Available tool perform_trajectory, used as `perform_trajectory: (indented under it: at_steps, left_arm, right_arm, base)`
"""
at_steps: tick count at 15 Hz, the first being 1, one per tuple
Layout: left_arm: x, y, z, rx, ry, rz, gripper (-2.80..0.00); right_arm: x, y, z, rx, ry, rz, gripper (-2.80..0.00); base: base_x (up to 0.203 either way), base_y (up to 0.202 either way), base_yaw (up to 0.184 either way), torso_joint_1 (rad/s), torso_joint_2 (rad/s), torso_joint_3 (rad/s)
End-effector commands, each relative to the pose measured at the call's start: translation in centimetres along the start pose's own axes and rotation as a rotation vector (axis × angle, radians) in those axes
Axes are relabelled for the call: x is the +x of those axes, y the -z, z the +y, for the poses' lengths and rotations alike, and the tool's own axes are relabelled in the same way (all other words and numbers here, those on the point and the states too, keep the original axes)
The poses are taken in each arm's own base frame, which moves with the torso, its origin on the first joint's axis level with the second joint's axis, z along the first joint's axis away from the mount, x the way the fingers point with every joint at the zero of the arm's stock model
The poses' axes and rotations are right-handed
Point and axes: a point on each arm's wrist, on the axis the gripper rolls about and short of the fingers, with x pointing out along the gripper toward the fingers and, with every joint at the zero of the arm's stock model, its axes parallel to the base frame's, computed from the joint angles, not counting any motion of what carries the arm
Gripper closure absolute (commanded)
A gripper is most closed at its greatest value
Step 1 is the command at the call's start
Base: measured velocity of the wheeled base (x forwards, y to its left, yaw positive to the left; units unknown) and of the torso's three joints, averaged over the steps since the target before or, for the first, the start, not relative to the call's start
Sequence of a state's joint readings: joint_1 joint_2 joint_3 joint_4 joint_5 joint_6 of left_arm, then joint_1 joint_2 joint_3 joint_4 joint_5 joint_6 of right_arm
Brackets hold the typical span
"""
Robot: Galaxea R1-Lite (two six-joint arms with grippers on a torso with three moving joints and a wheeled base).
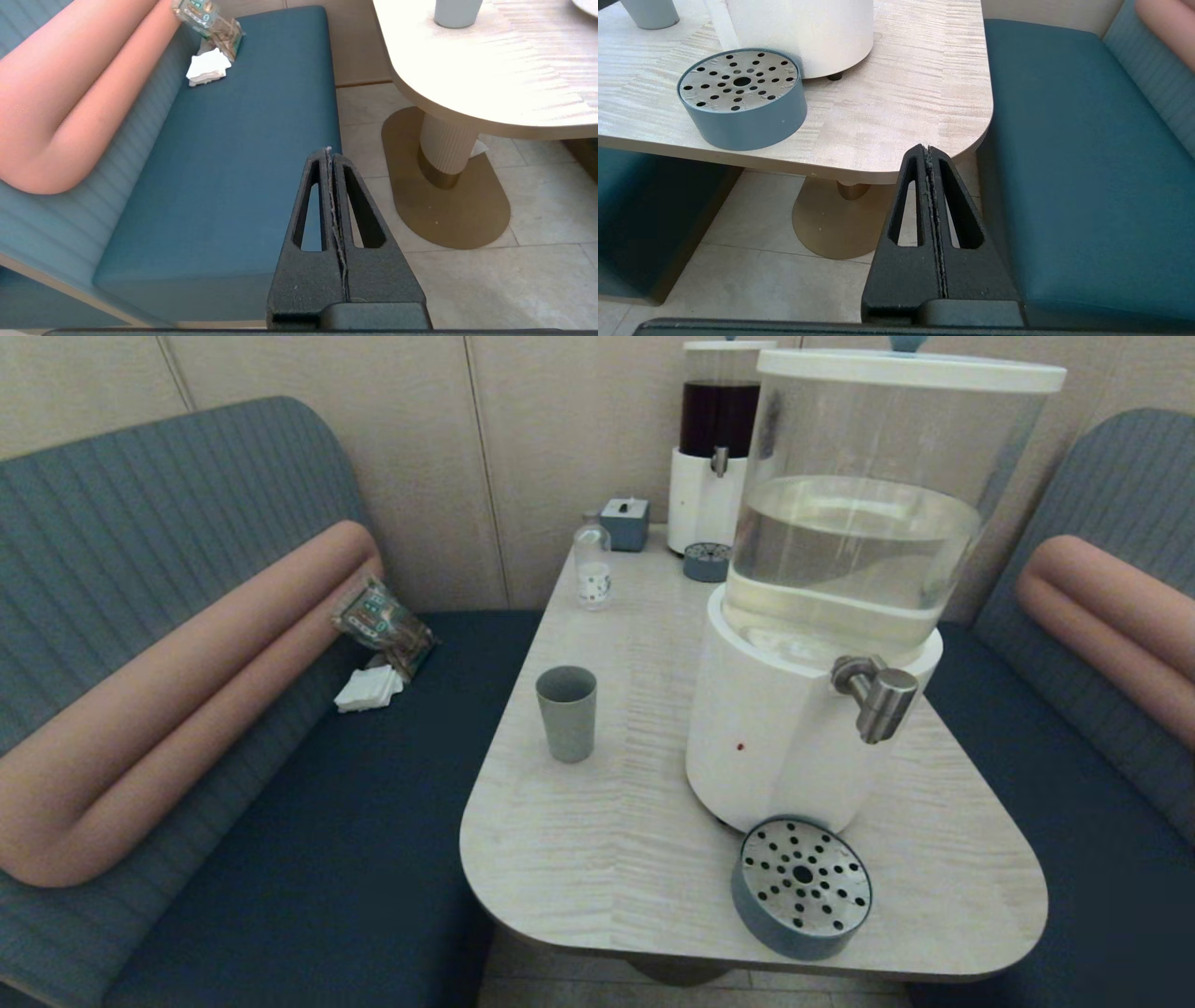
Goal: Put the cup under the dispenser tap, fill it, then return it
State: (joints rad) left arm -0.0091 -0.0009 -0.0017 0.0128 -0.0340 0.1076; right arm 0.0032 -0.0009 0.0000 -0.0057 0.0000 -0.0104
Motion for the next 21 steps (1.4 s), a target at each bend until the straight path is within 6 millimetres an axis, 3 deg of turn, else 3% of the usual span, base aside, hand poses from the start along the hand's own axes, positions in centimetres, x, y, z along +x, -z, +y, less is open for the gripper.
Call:
perform_trajectory:
  at_steps: [1,21]
  left_arm:
    - [0.0,-0.01,0.0,-0.006,0.0,-0.002,0.0]
    - [0.01,0.03,0.0,-0.023,-0.002,-0.001,0.0]
  right_arm:
    - [0.01,-0.01,0.0,0.0,0.0,0.0,0.0]
    - [0.01,-0.02,-0.01,-0.003,0.0,0.008,0.0]
  base:
    - [0.0,0.0,0.0,0.0,0.0,0.0]
    - [0.0,0.0,0.0,0.0,0.0,0.0]
